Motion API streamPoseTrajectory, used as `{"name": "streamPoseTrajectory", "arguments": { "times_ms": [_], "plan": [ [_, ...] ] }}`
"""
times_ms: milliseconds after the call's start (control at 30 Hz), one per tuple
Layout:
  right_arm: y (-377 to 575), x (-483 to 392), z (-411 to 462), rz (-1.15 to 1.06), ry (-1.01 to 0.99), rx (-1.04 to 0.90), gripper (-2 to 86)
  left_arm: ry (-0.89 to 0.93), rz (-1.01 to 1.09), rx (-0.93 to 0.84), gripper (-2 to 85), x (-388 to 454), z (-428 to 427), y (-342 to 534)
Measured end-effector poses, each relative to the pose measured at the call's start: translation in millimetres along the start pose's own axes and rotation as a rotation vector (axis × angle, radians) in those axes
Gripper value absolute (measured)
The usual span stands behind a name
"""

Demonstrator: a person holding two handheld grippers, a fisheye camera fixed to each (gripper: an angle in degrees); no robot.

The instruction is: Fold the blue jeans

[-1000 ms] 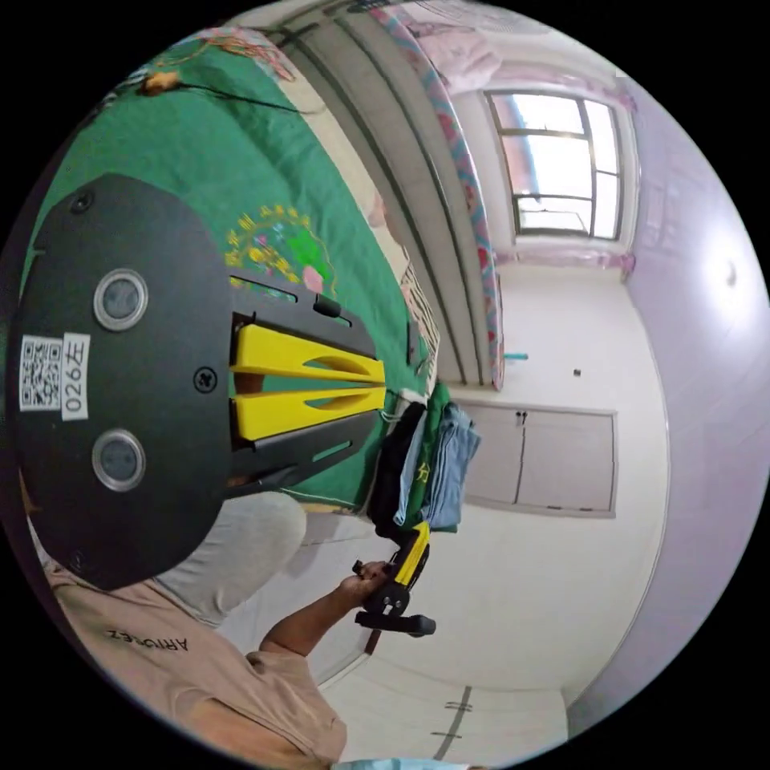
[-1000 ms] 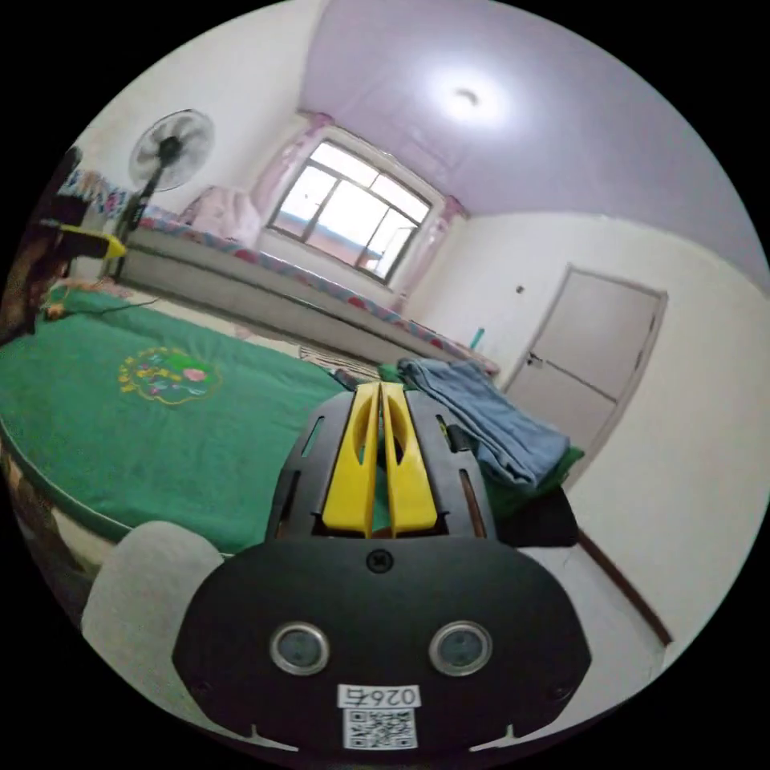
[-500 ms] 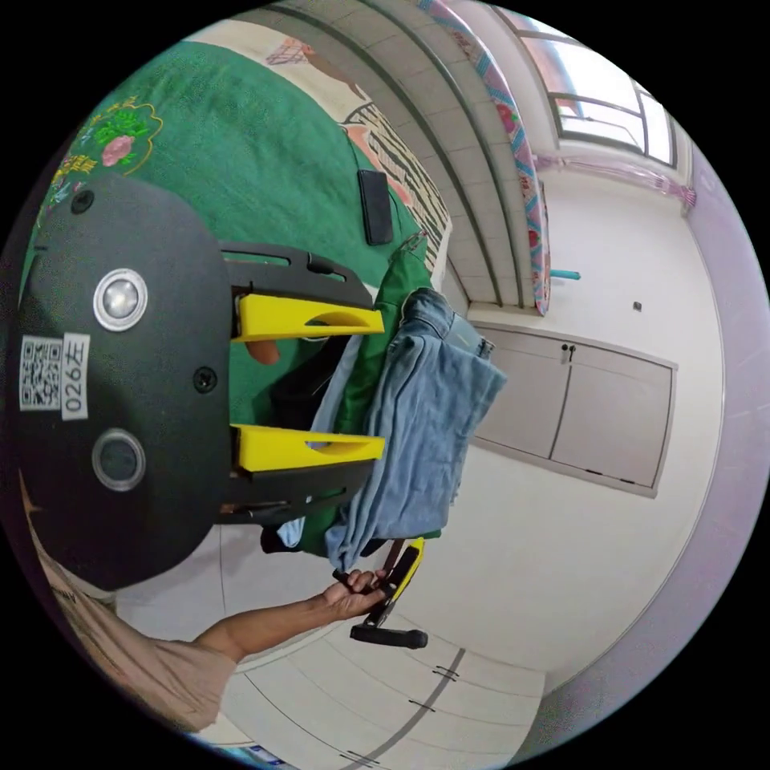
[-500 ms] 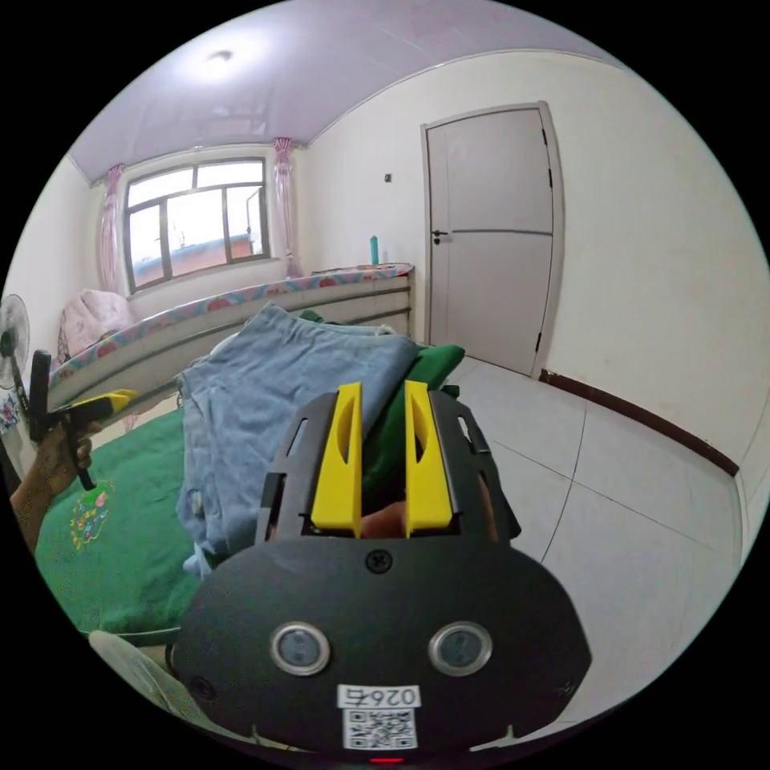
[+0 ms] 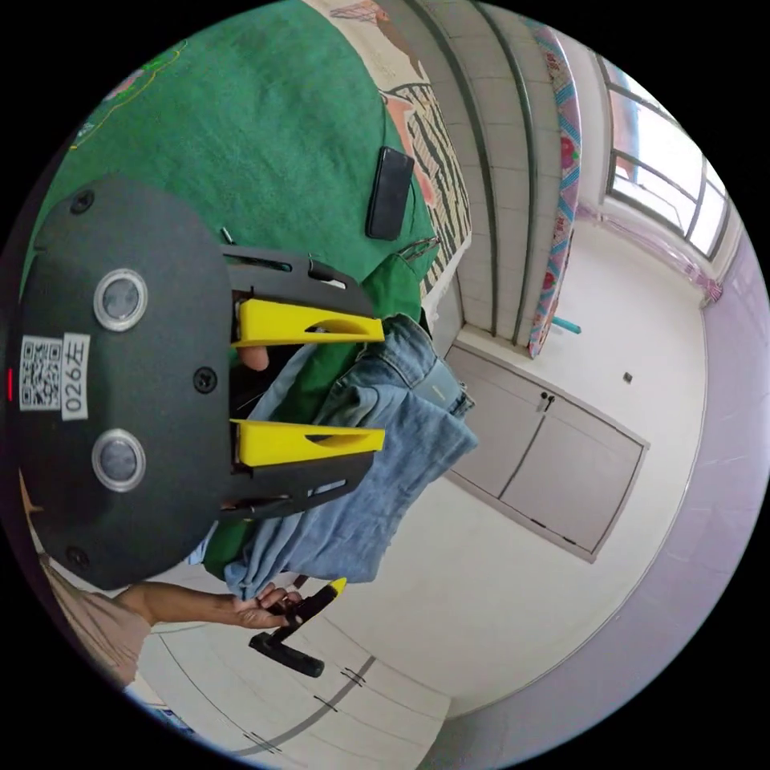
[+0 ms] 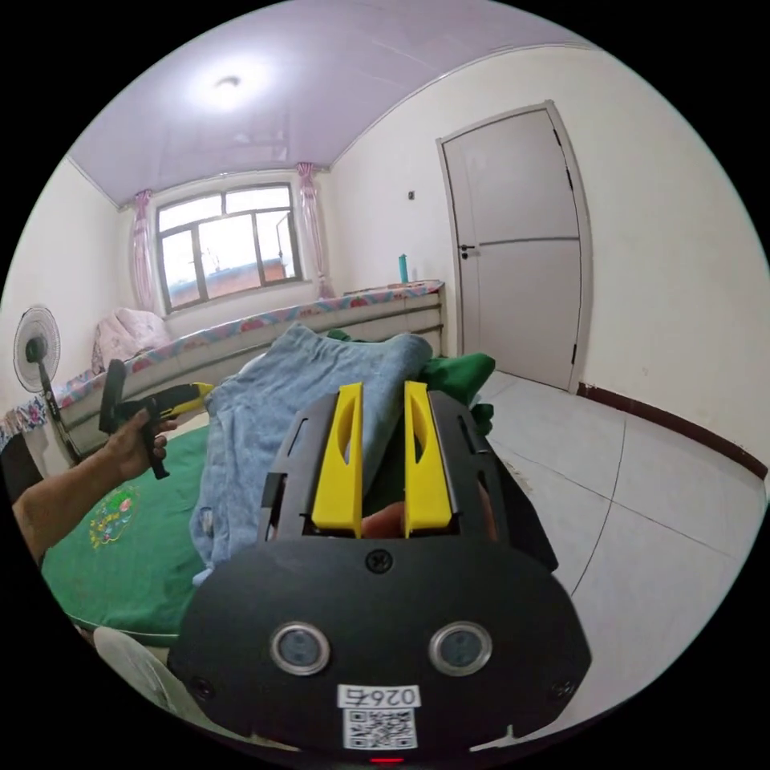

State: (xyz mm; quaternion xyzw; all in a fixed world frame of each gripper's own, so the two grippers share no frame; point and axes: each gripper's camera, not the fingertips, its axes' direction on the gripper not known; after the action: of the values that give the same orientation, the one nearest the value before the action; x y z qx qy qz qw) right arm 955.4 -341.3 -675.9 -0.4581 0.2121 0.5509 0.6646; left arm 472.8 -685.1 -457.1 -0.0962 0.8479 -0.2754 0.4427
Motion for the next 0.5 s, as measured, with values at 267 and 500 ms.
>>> {"name": "streamPoseTrajectory", "arguments": {
  "times_ms": [267,500],
  "plan": [
    [-38,-13,30,-0.018,0.089,-0.174,4.0,0.002,-0.025,-0.044,9.2,-15,-1,-15],
    [-46,-73,-39,-0.113,0.003,0.053,-1.4,0.123,-0.073,-0.103,2.4,-31,-55,-39]
  ]
}}
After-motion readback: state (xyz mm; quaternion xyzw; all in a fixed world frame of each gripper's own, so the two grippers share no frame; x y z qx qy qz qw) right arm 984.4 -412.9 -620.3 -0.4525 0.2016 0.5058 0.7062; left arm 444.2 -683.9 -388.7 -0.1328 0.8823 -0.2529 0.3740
